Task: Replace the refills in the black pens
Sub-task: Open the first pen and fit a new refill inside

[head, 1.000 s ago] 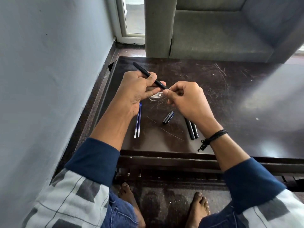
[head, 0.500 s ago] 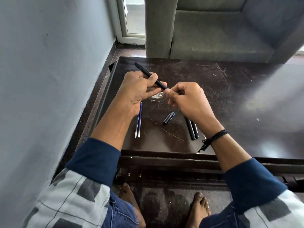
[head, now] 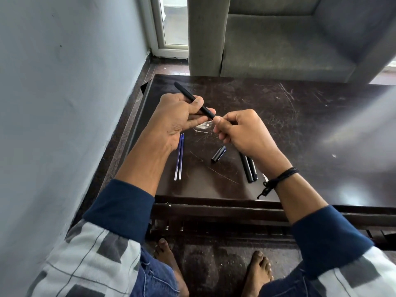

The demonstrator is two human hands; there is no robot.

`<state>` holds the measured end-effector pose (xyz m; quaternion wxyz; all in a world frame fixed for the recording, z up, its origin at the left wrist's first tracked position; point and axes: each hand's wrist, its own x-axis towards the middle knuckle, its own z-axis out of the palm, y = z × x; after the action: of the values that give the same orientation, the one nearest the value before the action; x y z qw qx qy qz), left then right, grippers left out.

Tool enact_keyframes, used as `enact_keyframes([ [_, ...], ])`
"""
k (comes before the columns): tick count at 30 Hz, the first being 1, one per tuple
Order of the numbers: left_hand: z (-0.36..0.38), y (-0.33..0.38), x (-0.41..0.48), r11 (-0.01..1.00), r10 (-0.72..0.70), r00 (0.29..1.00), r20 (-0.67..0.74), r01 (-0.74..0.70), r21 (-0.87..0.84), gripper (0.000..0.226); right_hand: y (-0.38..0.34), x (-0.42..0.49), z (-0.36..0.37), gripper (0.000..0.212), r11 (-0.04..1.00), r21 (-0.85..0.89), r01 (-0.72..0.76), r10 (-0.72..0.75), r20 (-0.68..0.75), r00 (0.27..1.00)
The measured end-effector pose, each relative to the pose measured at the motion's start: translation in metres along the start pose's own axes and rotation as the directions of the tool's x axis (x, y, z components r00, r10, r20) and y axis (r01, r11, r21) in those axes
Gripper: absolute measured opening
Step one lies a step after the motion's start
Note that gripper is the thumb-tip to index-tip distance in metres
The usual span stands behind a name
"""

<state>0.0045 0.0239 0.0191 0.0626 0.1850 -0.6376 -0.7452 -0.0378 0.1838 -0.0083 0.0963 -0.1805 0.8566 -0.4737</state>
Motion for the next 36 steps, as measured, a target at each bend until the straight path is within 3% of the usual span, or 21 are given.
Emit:
enact_keyframes([
  [6, -0.004, 0.002, 0.0, 1.0, 0.011, 1.0, 0.026, -0.012, 0.011, 0.017, -0.003, -0.002, 0.0, 0.034, 0.978, 0.206, -0.035, 0.022, 0.065, 0.998],
  [8, -0.004, 0.003, 0.0, 1.0, 0.02, 1.0, 0.002, -0.02, -0.016, 0.016, -0.001, 0.0, -0.001, 0.031, 0.981, 0.19, -0.027, 0.017, 0.056, 0.998],
  [10, -0.007, 0.004, 0.002, 0.999, 0.034, 0.998, -0.043, -0.035, -0.04, 0.011, 0.003, 0.002, -0.003, 0.027, 0.996, 0.087, -0.005, 0.005, 0.005, 1.0],
  [13, -0.014, 0.006, 0.006, 0.997, 0.045, 0.993, -0.113, -0.053, -0.065, 0.006, 0.005, -0.001, -0.009, 0.018, 0.974, -0.224, 0.024, -0.033, -0.035, 0.999],
  [15, -0.017, 0.007, 0.007, 0.996, 0.051, 0.988, -0.146, -0.062, -0.07, 0.006, 0.005, -0.003, -0.009, 0.01, 0.922, -0.383, 0.06, -0.043, 0.052, 0.998],
  [19, -0.016, 0.005, 0.008, 0.995, 0.057, 0.986, -0.157, -0.069, -0.07, 0.008, 0.008, -0.006, 0.002, 0.027, 0.799, -0.553, 0.238, -0.104, 0.262, 0.959],
  [23, -0.016, 0.003, 0.01, 0.996, 0.058, 0.987, -0.152, -0.068, -0.06, 0.006, 0.008, -0.011, 0.006, 0.019, 0.715, -0.644, 0.273, -0.078, 0.315, 0.946],
  [30, -0.017, 0.004, 0.009, 0.996, 0.059, 0.988, -0.144, -0.068, -0.059, 0.005, 0.011, -0.007, 0.007, 0.009, 0.723, -0.643, 0.255, -0.023, 0.346, 0.938],
  [36, -0.016, 0.004, 0.009, 0.996, 0.059, 0.988, -0.145, -0.067, -0.051, 0.006, 0.011, 0.004, -0.001, 0.009, 0.961, -0.274, -0.021, 0.04, 0.065, 0.997],
])
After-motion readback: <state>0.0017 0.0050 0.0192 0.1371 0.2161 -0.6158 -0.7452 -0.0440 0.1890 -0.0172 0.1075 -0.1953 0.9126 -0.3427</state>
